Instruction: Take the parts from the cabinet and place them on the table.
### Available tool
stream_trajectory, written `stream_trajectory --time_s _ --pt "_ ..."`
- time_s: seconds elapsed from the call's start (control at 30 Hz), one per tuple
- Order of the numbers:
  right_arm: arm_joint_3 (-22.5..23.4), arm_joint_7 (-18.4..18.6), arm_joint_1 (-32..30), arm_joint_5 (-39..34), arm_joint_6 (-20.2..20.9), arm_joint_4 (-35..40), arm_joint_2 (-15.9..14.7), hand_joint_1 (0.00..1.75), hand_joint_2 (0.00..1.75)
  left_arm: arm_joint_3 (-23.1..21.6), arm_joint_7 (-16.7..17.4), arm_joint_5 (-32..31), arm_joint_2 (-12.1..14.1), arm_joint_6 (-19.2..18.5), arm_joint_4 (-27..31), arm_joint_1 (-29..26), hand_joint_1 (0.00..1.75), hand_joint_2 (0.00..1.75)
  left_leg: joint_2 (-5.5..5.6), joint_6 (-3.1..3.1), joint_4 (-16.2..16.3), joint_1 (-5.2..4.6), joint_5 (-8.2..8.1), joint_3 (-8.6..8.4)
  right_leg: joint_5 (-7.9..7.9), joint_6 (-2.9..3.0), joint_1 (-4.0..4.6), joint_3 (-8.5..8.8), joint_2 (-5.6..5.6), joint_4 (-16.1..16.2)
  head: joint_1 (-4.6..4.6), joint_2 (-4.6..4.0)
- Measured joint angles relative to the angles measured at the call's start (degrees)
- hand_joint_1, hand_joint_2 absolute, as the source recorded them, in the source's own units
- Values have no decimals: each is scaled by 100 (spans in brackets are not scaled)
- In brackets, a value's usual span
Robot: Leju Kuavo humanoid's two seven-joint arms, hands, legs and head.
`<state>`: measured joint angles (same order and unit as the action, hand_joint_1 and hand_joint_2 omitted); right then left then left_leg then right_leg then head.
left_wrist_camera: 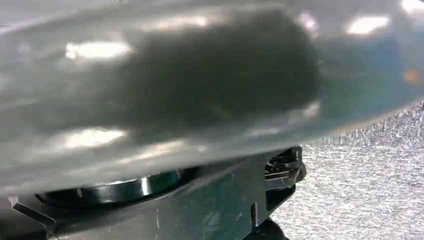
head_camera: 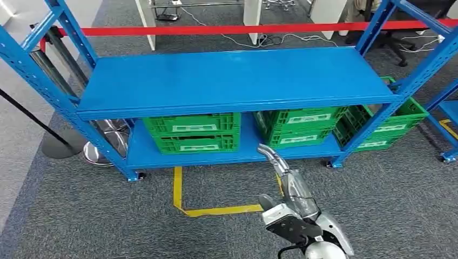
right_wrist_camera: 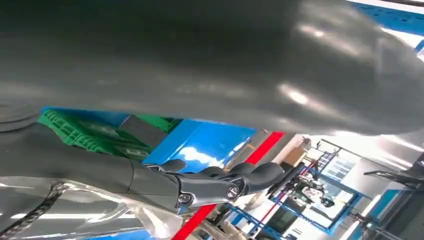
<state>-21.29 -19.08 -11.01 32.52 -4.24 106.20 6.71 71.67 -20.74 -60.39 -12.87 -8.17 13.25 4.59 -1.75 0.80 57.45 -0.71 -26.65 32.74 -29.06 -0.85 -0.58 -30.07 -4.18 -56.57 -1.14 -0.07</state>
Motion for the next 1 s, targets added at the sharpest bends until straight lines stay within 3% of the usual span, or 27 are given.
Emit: stream_trajectory --time_s 0.2,0.8,1.0 --pt "0 42 2 -24 39 -11 2 0 0 0 -2 -2 2 0 0 2 0 0 0 21 2 -1 -13 -2 -1 -33 -1 3 -1 9 0 0" --pt "24 94 -13 -77 74 -72 2 0 0 0 -11 -7 4 0 0 2 0 0 -1 20 -3 12 -13 -9 -12 -32 7 3 -1 7 2 0" --pt "303 354 -39 -125 -35 -491 6 0 0 0 -19 -42 7 -4 0 0 0 0 -1 20 -3 10 -13 -9 -12 -32 7 4 -1 7 0 0"
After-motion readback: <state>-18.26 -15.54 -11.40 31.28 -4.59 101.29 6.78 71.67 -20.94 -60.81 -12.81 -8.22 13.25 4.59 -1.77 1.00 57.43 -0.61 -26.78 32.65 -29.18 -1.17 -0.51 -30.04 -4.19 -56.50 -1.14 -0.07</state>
